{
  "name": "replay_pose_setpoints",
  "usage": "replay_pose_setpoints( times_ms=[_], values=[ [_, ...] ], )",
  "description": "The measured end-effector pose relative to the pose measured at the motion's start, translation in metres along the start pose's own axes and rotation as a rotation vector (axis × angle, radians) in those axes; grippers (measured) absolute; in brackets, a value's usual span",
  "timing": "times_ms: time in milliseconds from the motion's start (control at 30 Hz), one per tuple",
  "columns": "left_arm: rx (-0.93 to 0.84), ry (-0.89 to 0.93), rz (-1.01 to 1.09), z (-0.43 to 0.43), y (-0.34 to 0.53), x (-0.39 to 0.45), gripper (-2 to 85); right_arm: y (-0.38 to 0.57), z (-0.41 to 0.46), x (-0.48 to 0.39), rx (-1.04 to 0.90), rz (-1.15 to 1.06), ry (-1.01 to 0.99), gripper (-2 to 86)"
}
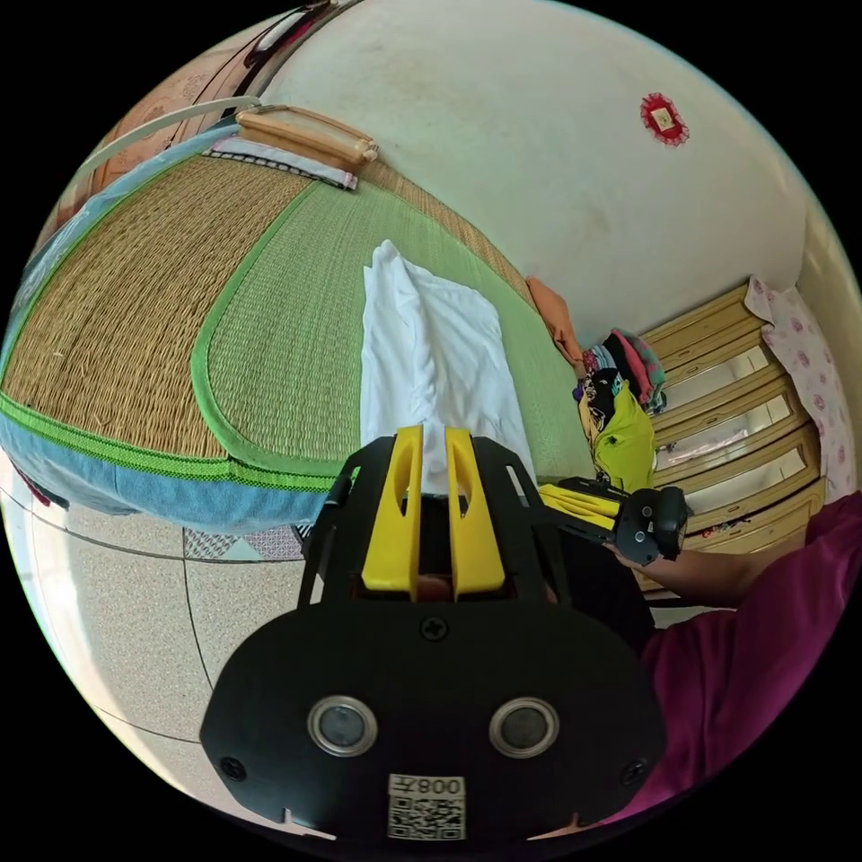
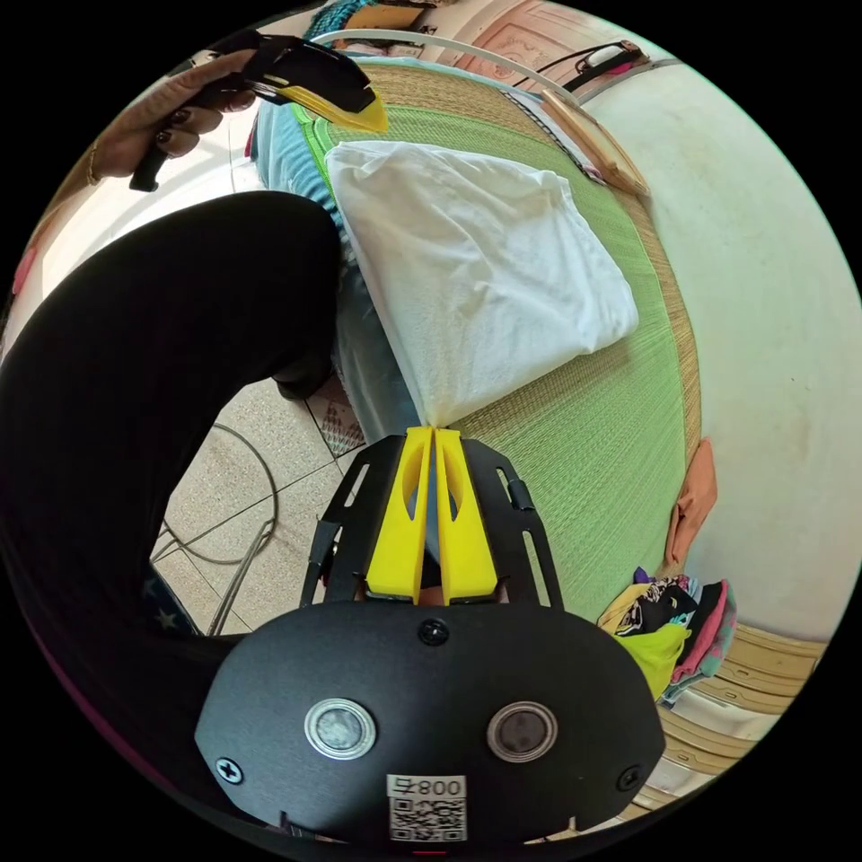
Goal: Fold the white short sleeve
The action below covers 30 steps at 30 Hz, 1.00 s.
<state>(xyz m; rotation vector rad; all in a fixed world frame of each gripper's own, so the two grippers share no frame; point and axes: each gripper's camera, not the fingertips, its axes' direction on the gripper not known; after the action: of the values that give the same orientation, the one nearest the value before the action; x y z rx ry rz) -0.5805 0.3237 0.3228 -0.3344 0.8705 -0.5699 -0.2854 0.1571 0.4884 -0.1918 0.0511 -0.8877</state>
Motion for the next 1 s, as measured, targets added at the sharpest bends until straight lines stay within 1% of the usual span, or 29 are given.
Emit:
replay_pose_setpoints(
  times_ms=[67, 133, 200, 400, 467, 533, 600, 700, 767, 833, 900, 967, 1000],
  values=[
    [-0.007, -0.023, 0.009, 0.008, -0.006, 0.004, 2.5, 0.005, 0.001, 0.008, 0.002, -0.006, 0.006, -0.3],
    [-0.030, -0.104, -0.022, 0.020, -0.013, 0.004, 1.5, 0.010, 0.002, 0.015, 0.006, -0.009, 0.011, -0.2],
    [-0.047, -0.143, -0.056, 0.028, -0.015, 0.000, 1.0, 0.015, 0.002, 0.023, 0.012, -0.008, 0.006, -0.1],
    [-0.071, -0.179, -0.068, 0.039, -0.020, 0.004, 0.3, 0.036, 0.005, 0.059, 0.032, 0.008, -0.023, 0.2],
    [-0.064, -0.191, -0.077, 0.040, -0.021, 0.008, 0.2, 0.045, 0.006, 0.079, 0.044, 0.034, -0.055, 0.3],
    [0.012, -0.216, -0.083, 0.032, -0.019, 0.016, 0.1, 0.053, 0.006, 0.096, 0.052, 0.061, -0.090, 0.3],
    [0.069, -0.196, -0.073, 0.025, -0.018, 0.027, 0.1, 0.063, 0.006, 0.116, 0.061, 0.105, -0.153, 0.4],
    [0.080, -0.090, -0.003, 0.029, -0.020, 0.053, 0.1, 0.086, 0.014, 0.158, 0.050, 0.214, -0.392, 0.5],
    [0.026, -0.030, 0.068, 0.044, -0.024, 0.071, 0.1, 0.113, 0.025, 0.199, 0.052, 0.339, -0.622, 0.9],
    [-0.075, 0.048, 0.142, 0.072, -0.029, 0.091, 0.1, 0.132, 0.031, 0.237, 0.085, 0.456, -0.727, 1.3],
    [-0.150, 0.079, 0.173, 0.093, -0.034, 0.103, 0.1, 0.144, 0.039, 0.281, 0.128, 0.561, -0.788, 2.3],
    [-0.228, 0.115, 0.193, 0.112, -0.038, 0.112, 0.1, 0.147, 0.055, 0.346, 0.210, 0.674, -0.860, 4.5],
    [-0.269, 0.126, 0.206, 0.123, -0.041, 0.117, 0.1, 0.146, 0.060, 0.362, 0.232, 0.700, -0.888, 5.2]
  ],
)
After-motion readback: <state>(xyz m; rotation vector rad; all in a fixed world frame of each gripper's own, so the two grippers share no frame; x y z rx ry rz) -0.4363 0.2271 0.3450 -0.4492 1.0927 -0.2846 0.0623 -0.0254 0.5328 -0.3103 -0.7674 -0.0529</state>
